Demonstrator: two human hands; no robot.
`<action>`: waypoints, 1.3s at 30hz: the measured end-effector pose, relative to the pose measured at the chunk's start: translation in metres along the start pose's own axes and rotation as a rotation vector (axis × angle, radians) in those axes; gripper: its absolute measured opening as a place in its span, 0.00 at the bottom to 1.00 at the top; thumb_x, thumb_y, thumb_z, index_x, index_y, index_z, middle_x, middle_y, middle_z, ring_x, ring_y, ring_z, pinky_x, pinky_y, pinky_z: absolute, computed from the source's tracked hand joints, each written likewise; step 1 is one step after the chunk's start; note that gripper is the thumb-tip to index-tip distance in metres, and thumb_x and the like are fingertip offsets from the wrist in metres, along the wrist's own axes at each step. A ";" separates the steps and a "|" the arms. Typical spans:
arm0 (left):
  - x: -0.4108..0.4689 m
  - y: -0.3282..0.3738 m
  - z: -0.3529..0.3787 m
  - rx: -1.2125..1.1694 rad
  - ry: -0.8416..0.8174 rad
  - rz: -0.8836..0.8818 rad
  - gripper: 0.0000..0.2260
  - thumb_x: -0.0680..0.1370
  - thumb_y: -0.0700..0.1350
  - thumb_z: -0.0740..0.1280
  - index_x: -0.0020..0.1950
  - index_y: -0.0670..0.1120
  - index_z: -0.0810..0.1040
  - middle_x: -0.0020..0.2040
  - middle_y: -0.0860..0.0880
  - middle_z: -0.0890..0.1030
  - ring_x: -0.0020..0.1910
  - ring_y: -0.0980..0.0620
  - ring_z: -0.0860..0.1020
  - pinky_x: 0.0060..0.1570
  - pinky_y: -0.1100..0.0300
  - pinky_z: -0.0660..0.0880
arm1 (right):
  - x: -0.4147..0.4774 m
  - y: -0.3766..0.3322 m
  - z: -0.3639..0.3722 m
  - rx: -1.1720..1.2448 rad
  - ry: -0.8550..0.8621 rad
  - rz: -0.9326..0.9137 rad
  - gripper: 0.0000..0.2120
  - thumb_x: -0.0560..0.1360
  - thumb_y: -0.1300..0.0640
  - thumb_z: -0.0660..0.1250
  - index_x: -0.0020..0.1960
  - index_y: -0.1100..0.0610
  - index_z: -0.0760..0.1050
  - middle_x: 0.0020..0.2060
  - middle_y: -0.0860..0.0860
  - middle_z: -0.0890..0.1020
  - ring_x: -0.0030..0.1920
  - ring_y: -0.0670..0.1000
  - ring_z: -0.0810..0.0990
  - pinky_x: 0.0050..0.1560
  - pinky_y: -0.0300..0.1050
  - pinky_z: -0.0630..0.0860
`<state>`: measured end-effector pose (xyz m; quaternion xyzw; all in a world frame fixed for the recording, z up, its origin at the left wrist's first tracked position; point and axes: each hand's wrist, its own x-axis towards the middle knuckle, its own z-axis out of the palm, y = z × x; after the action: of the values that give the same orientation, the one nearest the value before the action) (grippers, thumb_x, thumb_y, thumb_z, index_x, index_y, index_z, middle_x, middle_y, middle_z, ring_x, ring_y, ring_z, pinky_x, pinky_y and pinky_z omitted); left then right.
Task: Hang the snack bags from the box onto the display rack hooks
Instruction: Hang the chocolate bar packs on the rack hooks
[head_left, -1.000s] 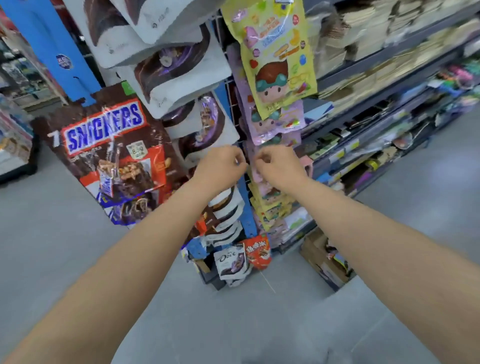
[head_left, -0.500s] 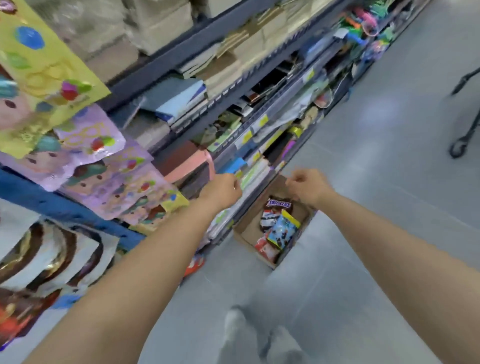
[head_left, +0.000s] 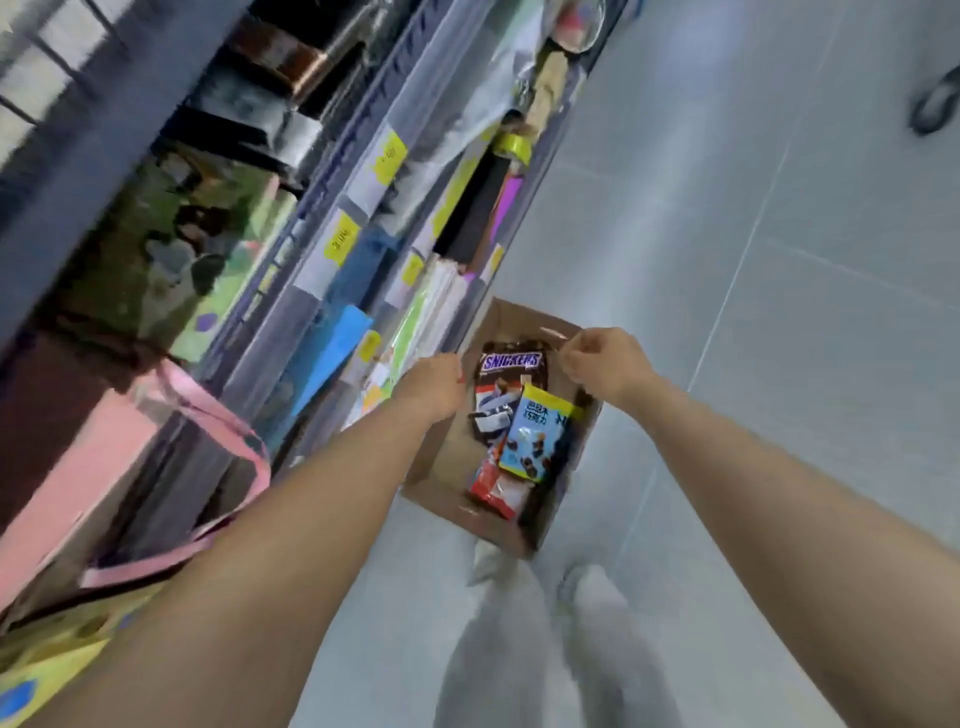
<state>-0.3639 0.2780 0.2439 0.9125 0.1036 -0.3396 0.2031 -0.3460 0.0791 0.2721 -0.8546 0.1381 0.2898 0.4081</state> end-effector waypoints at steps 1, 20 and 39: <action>0.018 -0.004 0.012 -0.010 -0.032 -0.001 0.10 0.78 0.41 0.62 0.57 0.39 0.74 0.58 0.38 0.77 0.57 0.40 0.76 0.53 0.53 0.73 | 0.019 0.012 0.008 0.004 -0.009 0.016 0.12 0.74 0.62 0.60 0.46 0.69 0.78 0.35 0.57 0.76 0.37 0.54 0.73 0.40 0.47 0.72; 0.295 -0.091 0.274 -0.053 -0.208 -0.132 0.25 0.76 0.34 0.62 0.73 0.44 0.62 0.68 0.40 0.70 0.64 0.41 0.71 0.64 0.52 0.70 | 0.266 0.216 0.160 -0.040 -0.252 0.242 0.10 0.78 0.61 0.59 0.51 0.64 0.77 0.46 0.56 0.78 0.50 0.56 0.76 0.55 0.48 0.73; 0.235 -0.093 0.295 -0.546 0.276 -0.070 0.09 0.73 0.36 0.69 0.37 0.44 0.71 0.44 0.51 0.72 0.41 0.56 0.70 0.39 0.77 0.63 | 0.250 0.220 0.179 0.527 -0.329 0.815 0.38 0.73 0.29 0.52 0.69 0.59 0.65 0.59 0.61 0.75 0.48 0.58 0.78 0.42 0.53 0.78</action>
<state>-0.3892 0.2436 -0.1419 0.8576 0.2492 -0.1788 0.4129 -0.3196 0.0804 -0.1050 -0.5424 0.4624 0.5115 0.4800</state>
